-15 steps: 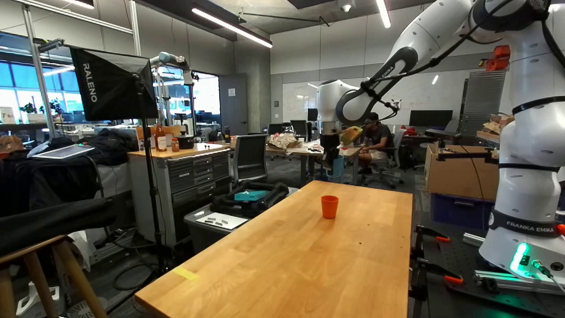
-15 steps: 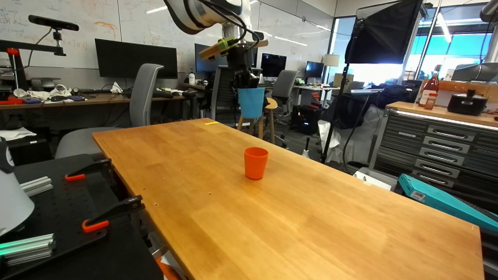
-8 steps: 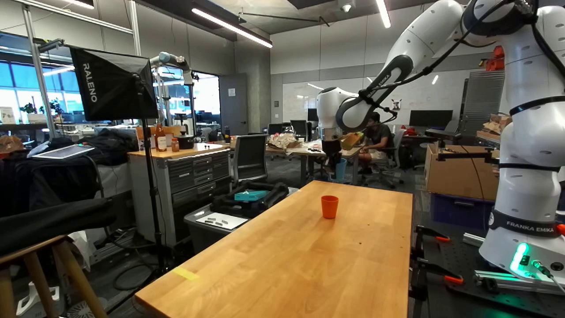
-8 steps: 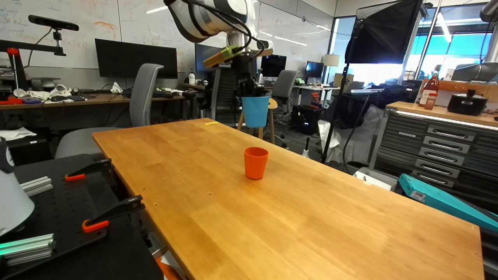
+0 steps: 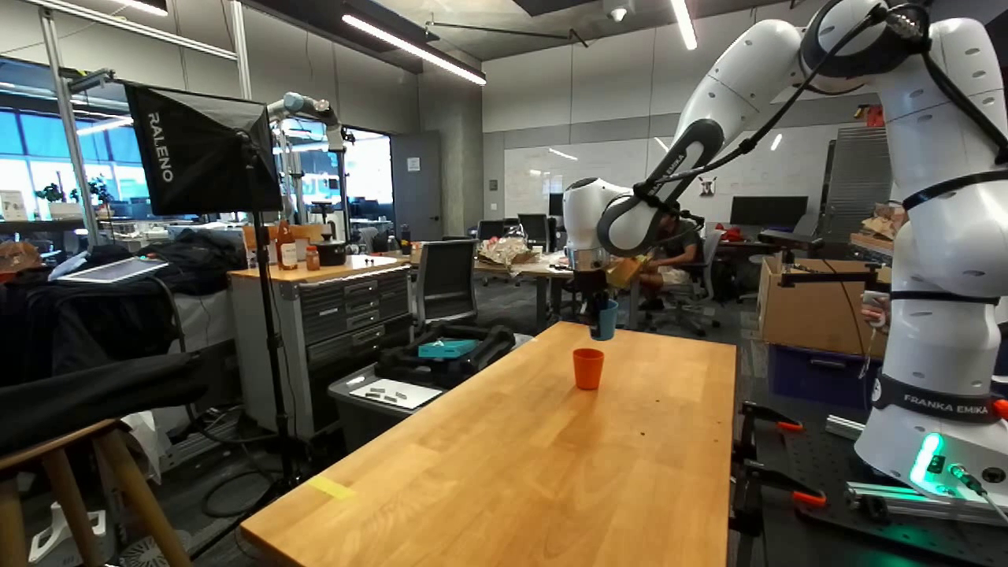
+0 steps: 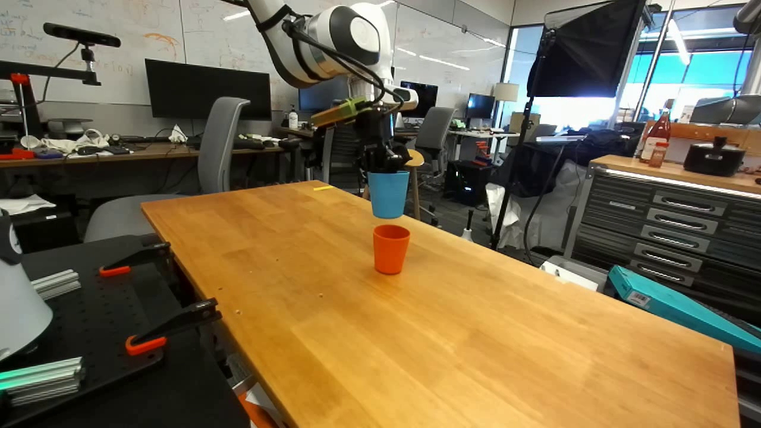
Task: Put the blue cup inside the orange cup
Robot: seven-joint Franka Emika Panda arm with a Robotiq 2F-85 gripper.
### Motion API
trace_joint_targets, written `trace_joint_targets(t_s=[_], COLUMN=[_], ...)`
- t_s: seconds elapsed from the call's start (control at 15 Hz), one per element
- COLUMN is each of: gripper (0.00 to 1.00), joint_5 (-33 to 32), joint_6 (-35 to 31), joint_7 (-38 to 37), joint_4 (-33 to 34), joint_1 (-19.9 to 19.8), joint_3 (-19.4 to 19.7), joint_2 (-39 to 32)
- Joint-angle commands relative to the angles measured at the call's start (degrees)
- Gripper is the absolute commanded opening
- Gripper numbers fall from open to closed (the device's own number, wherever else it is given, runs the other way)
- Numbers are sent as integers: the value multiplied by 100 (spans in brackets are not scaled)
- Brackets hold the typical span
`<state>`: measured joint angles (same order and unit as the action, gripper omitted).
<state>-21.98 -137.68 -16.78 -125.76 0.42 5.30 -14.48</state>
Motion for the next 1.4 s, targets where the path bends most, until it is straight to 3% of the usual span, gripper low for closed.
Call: trace_joint_targets(t_s=[0.0,0.47,0.53,0.6,0.73,1.33], gripper=[1,1,5,29,33,99], joint_5=[114,240,267,296,347,930], joint_6=[-359,-680,-697,-681,-675,-233], joint_7=[-59,-47,-39,-28,-38,335], joint_4=[110,216,242,276,320,699], joint_1=[20,65,66,67,70,18], joint_3=[43,83,82,80,88,-119], joint_2=[-280,-567,-590,-613,-645,-543])
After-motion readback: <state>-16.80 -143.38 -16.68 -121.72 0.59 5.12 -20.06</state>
